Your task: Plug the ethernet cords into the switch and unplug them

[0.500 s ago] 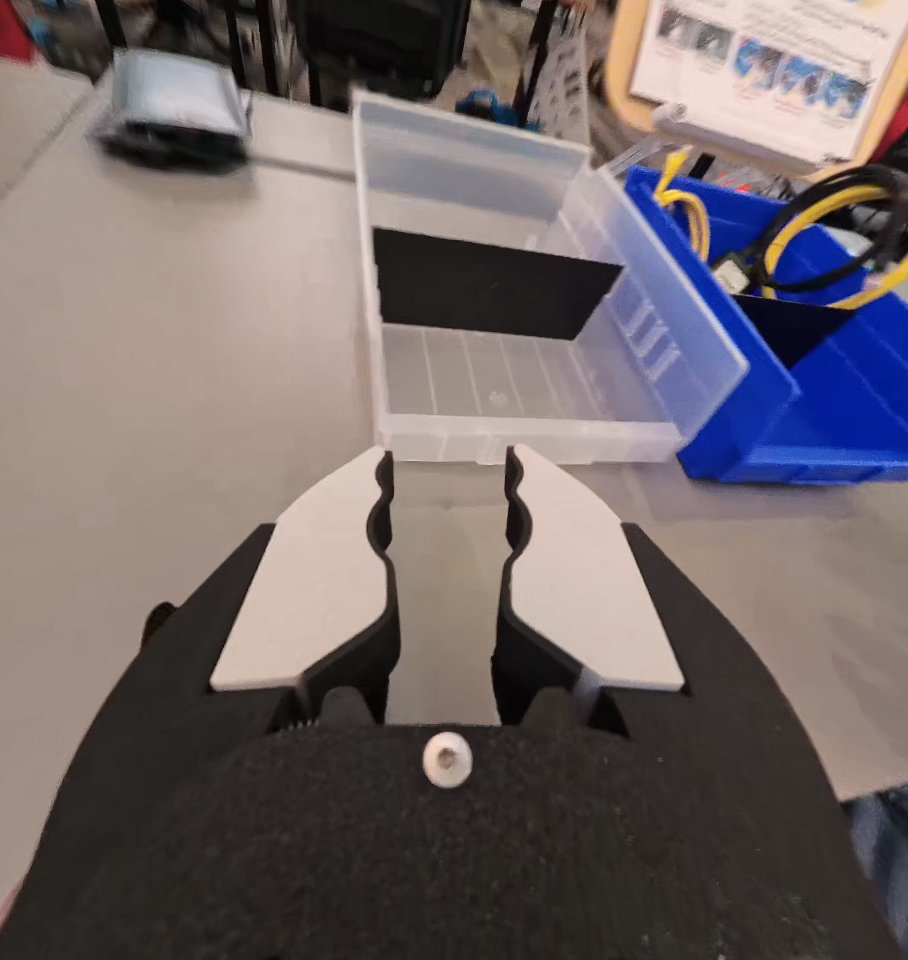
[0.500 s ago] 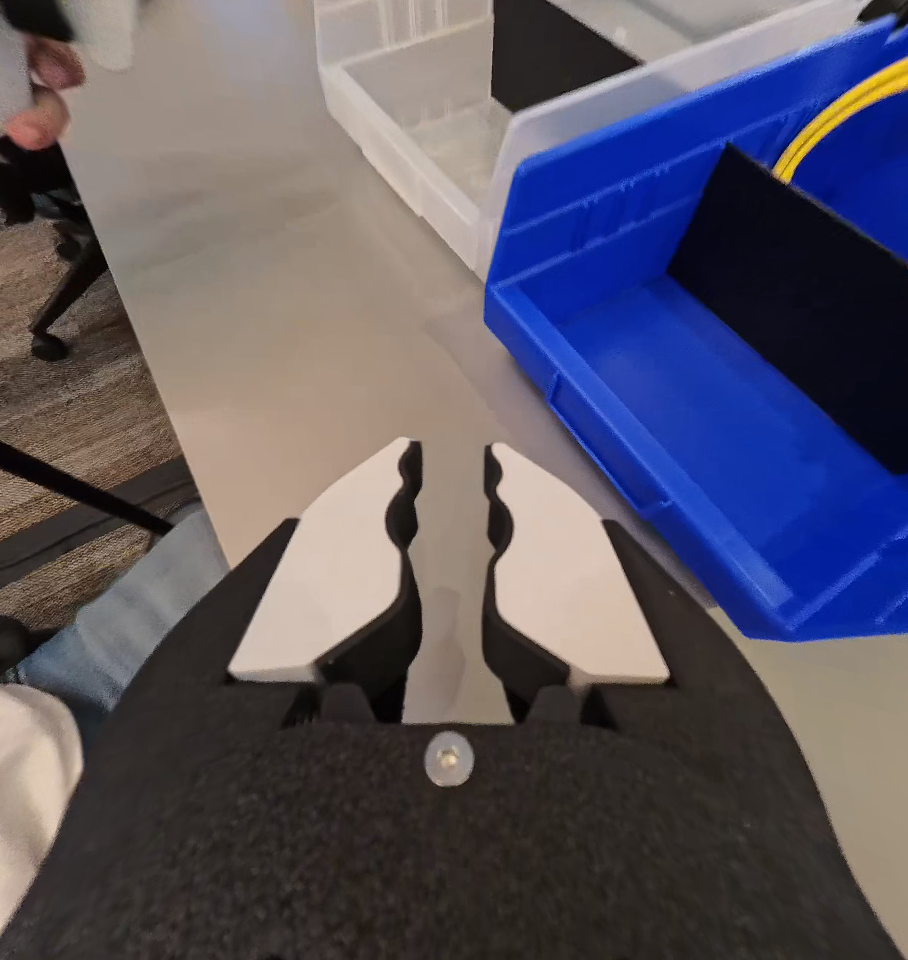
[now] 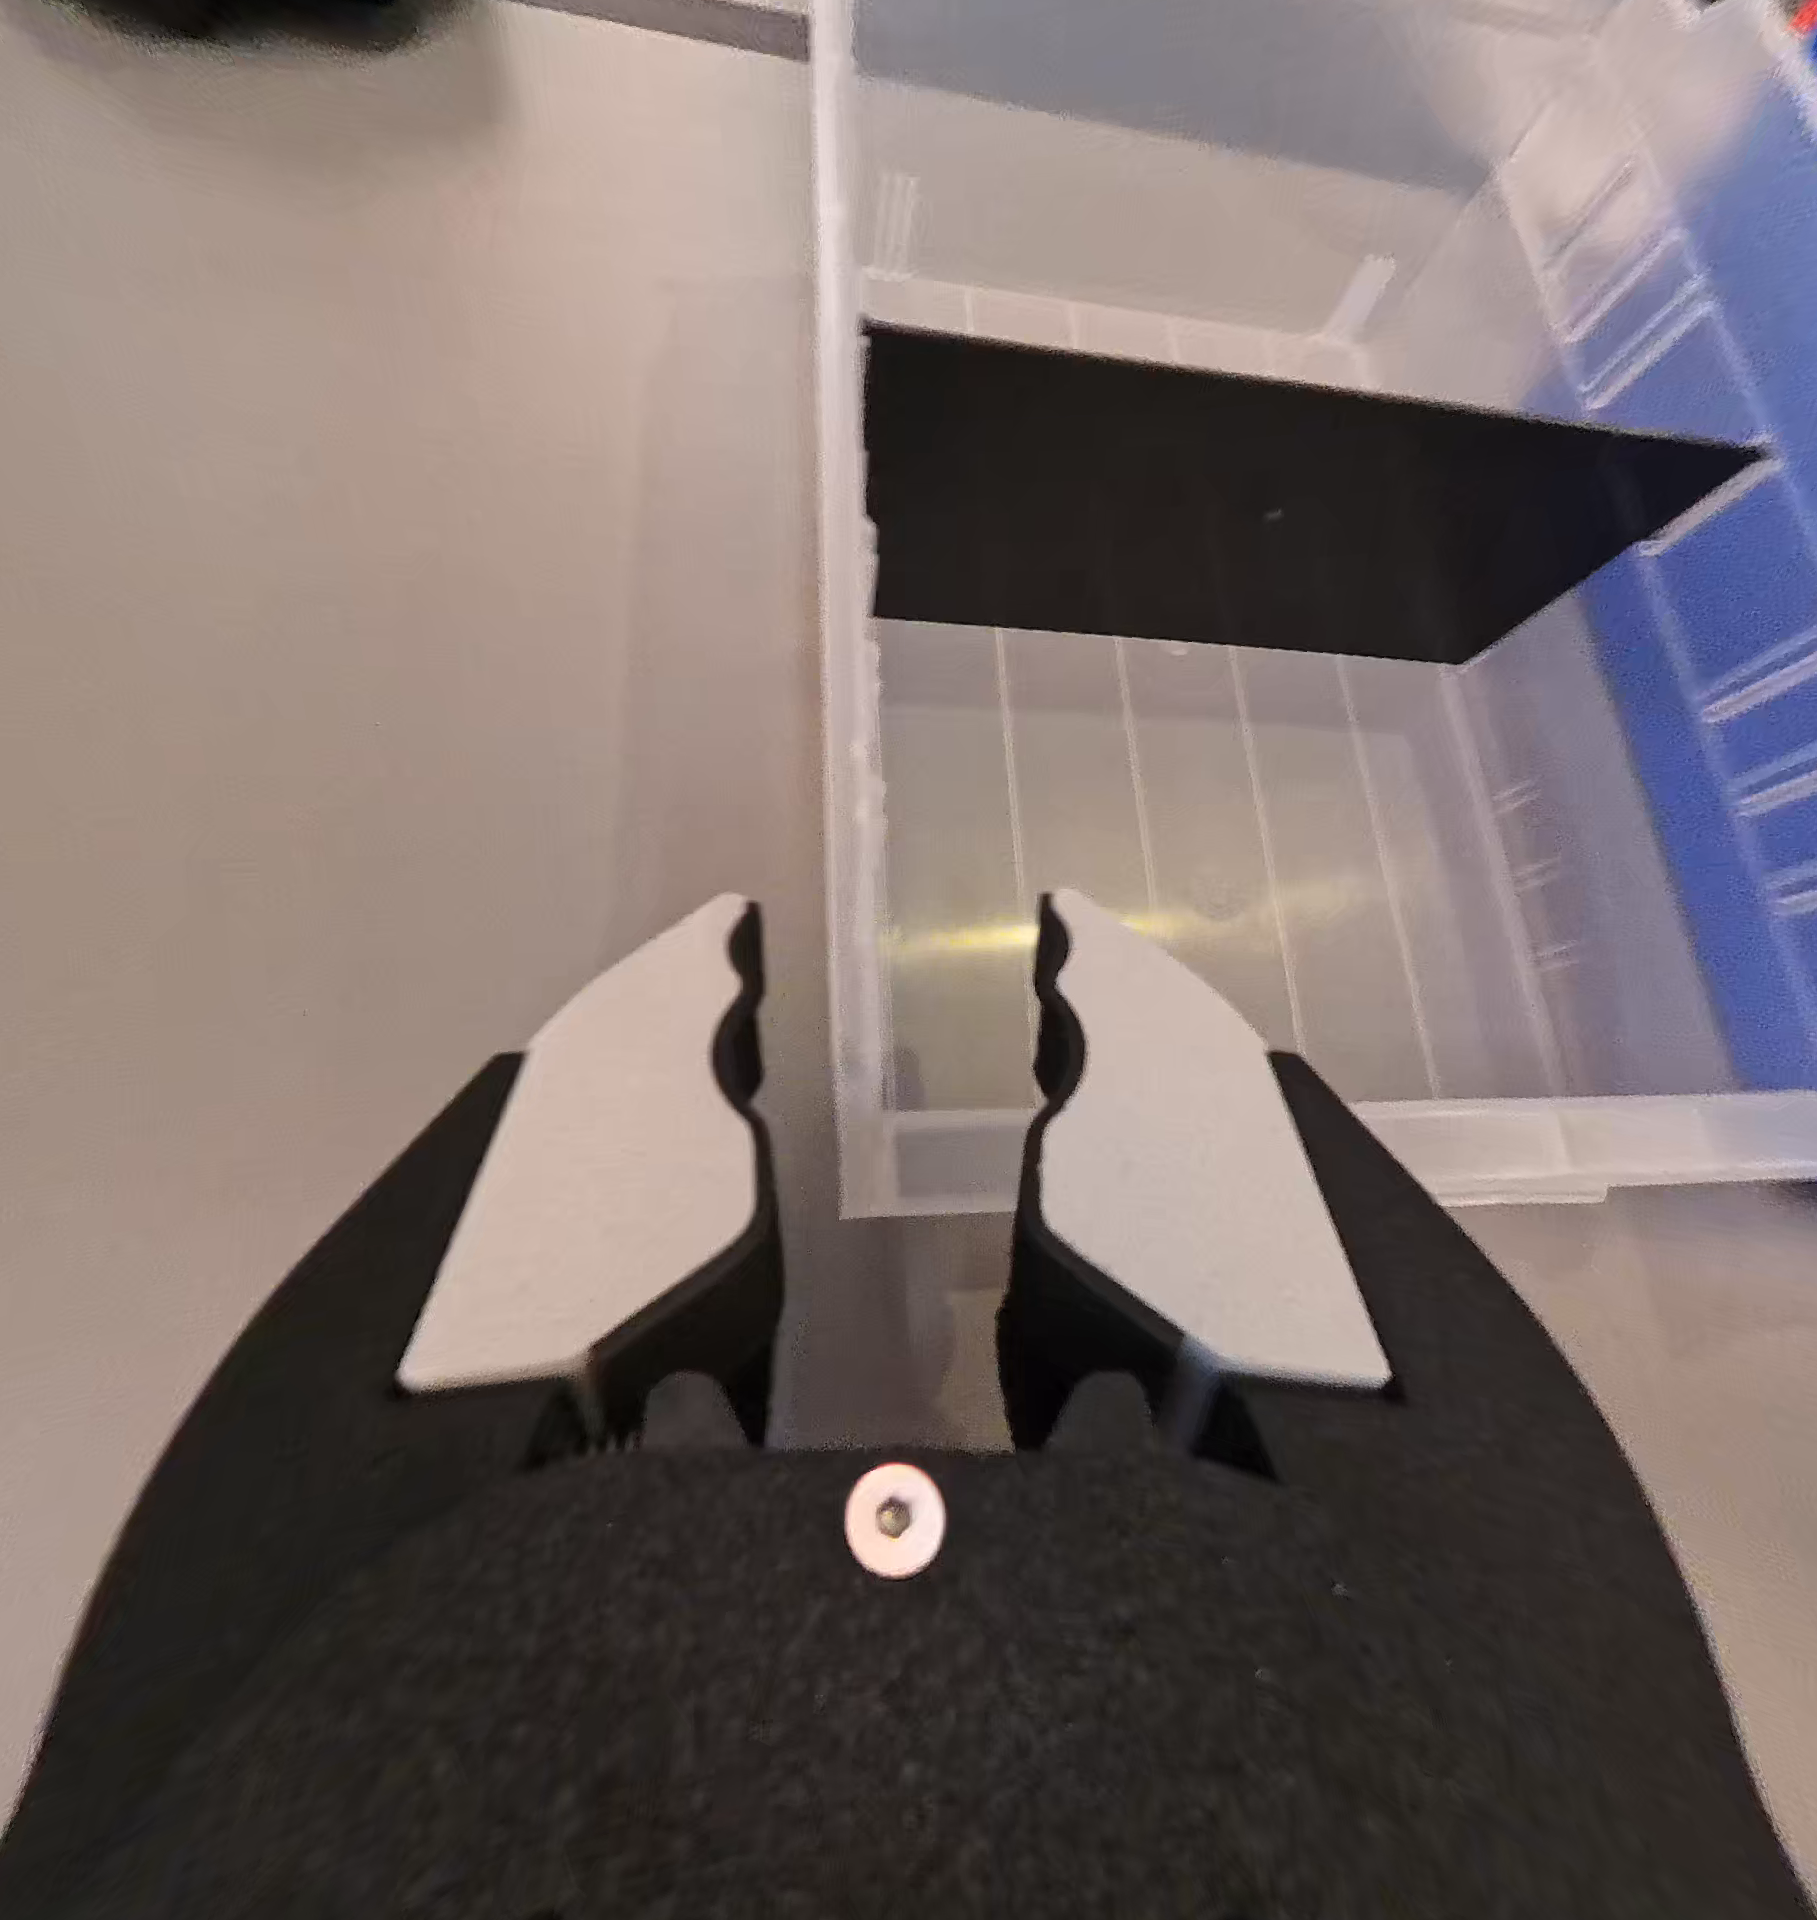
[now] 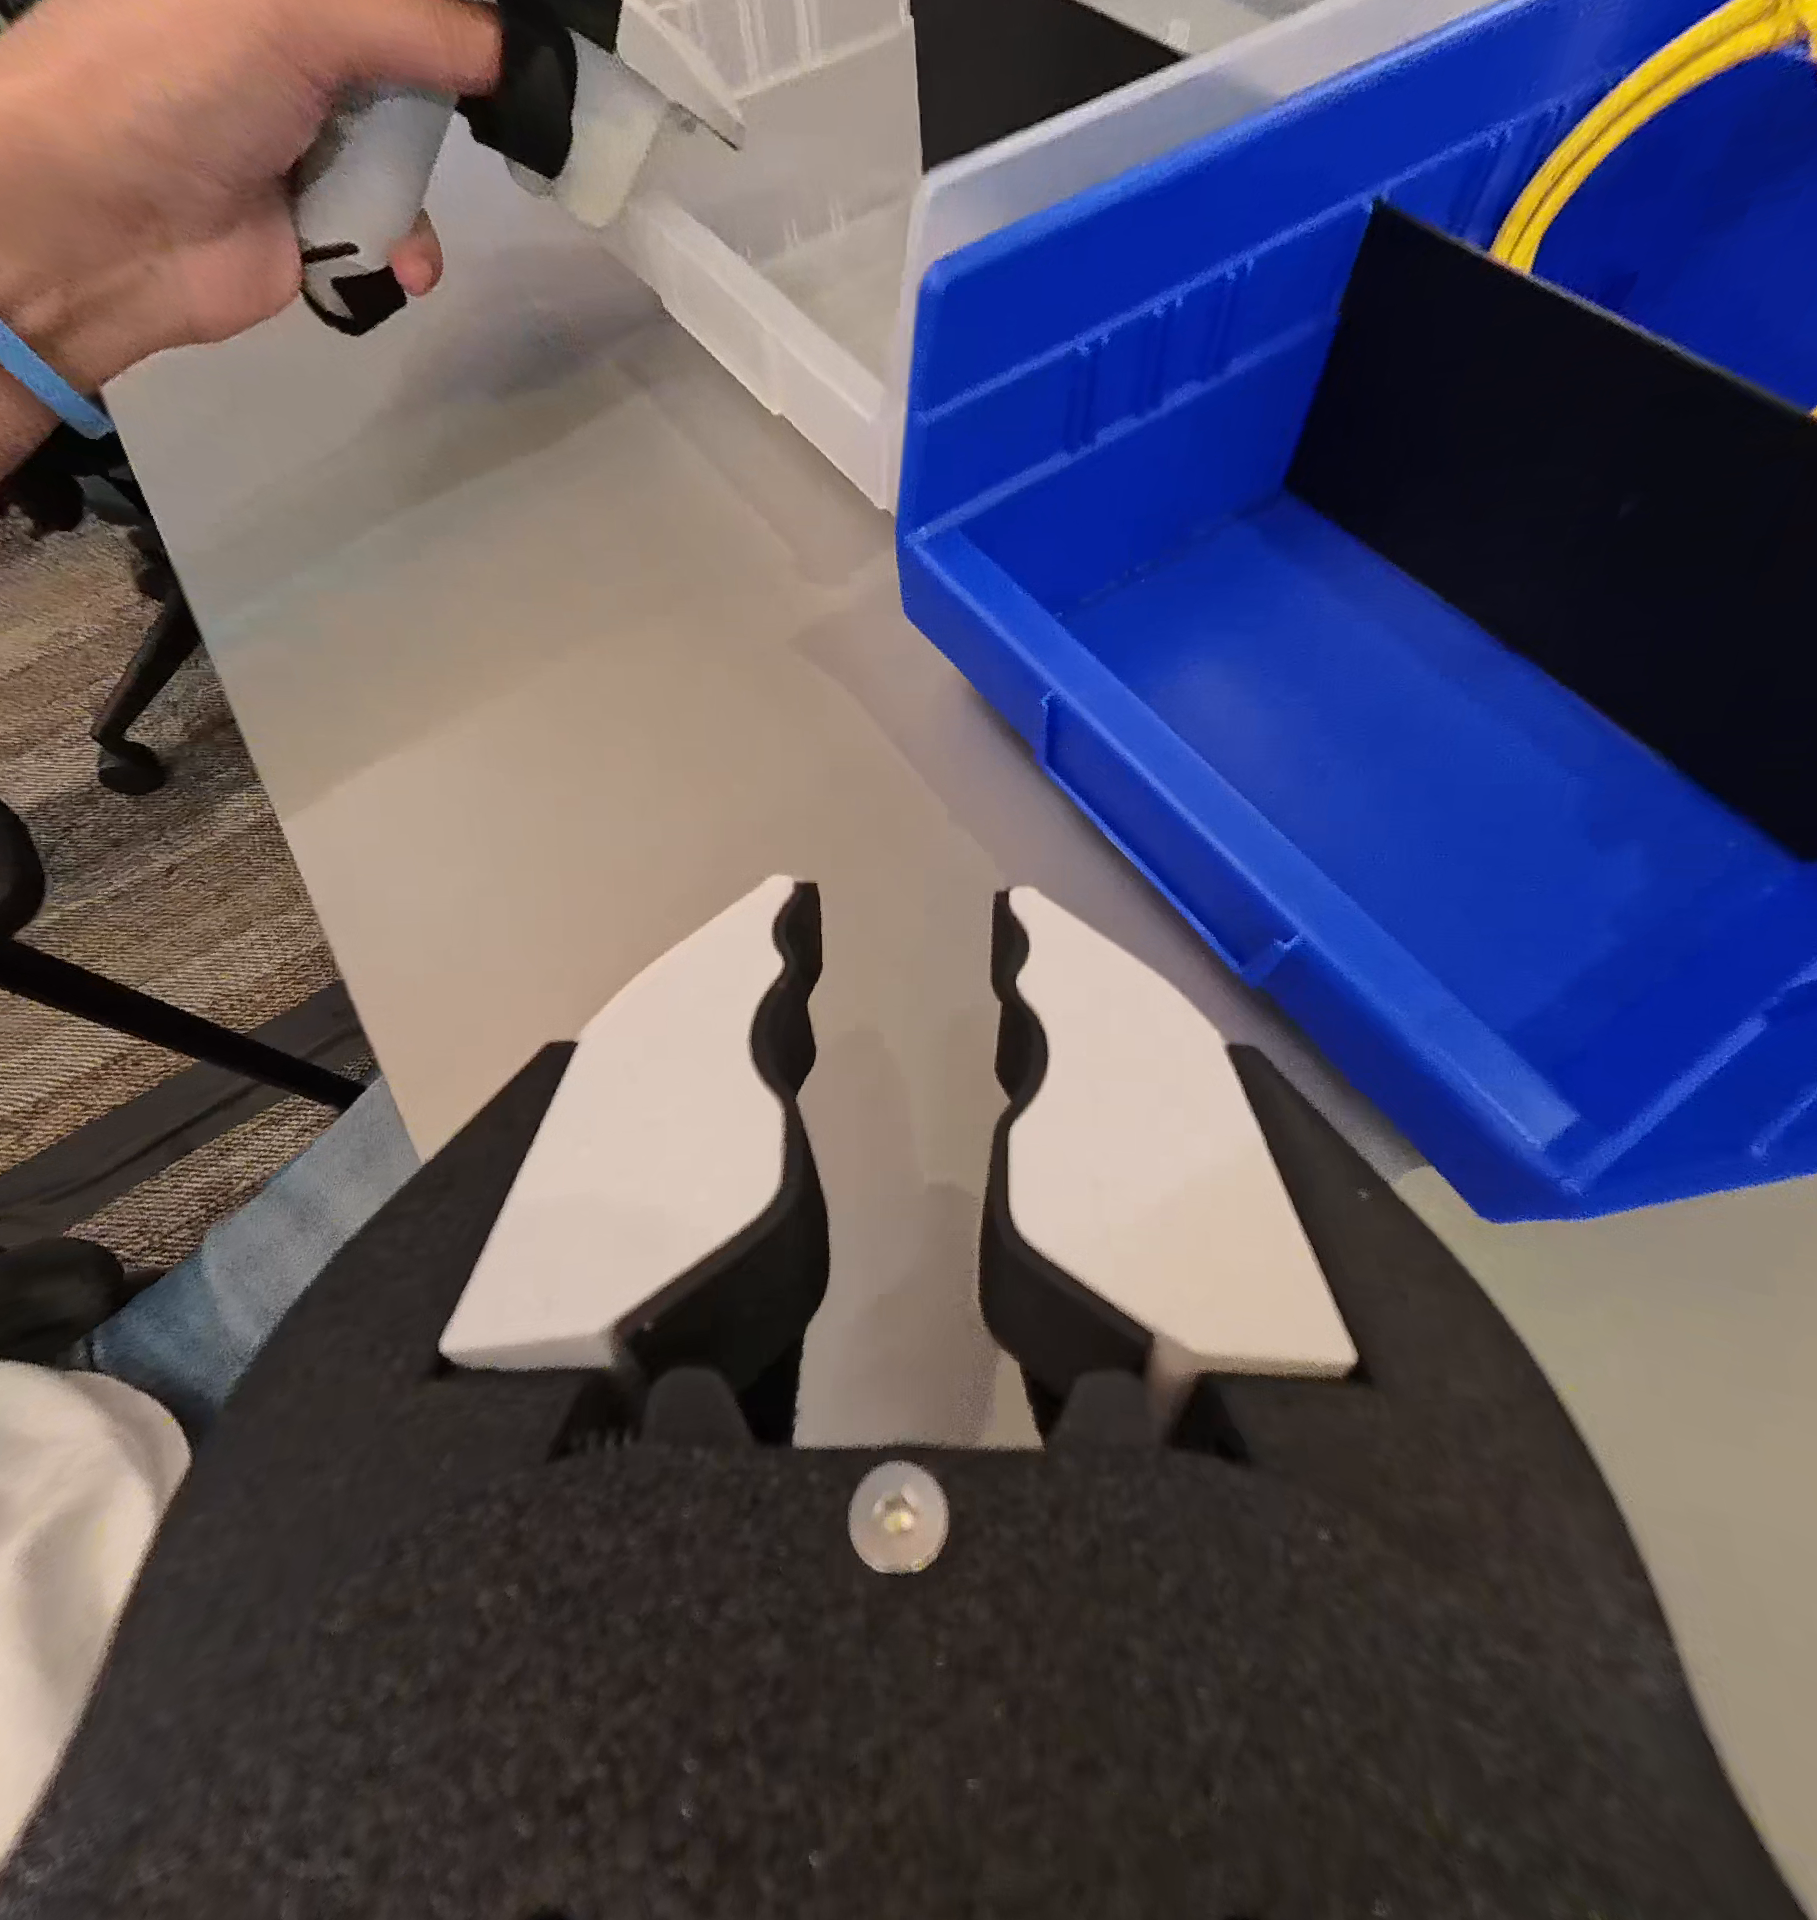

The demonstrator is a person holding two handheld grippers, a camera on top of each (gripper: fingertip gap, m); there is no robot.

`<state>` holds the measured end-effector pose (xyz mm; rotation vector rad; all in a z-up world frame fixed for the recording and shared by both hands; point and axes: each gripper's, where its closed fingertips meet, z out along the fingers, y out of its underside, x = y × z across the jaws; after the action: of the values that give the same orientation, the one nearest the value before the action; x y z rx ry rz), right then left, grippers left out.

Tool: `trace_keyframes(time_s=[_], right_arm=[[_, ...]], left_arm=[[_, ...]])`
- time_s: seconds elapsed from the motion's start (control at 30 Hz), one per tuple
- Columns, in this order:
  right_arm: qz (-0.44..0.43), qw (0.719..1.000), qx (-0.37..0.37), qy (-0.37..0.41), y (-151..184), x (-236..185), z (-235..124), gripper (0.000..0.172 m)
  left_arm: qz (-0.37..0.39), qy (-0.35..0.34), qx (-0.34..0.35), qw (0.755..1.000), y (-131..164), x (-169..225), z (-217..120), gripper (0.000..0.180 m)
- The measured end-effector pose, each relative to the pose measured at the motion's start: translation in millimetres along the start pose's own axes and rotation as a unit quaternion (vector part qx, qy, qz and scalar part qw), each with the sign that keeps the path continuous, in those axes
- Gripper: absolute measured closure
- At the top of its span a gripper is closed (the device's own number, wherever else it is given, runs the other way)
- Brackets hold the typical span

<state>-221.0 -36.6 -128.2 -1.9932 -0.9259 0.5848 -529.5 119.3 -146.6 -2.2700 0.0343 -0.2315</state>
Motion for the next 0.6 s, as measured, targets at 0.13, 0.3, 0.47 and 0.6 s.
trace_keyframes(time_s=[0.13,0.3,0.47,0.6], right_arm=[[0.005,1.000,-0.006,-0.011,3,-4,6,0.141],[-0.013,1.000,-0.019,-0.020,6,-12,15,0.141],[-0.018,0.999,-0.029,-0.037,8,-20,24,0.141],[-0.022,0.999,-0.029,-0.040,8,-22,26,0.141]], left_arm=[[0.034,-0.067,-0.021,0.997,-2,-17,-2,0.123],[0.086,-0.088,-0.042,0.992,-2,-16,-4,0.163],[0.070,-0.089,-0.017,0.993,-8,-13,-3,0.169],[0.030,-0.059,-0.029,0.997,-6,-10,1,0.174]])
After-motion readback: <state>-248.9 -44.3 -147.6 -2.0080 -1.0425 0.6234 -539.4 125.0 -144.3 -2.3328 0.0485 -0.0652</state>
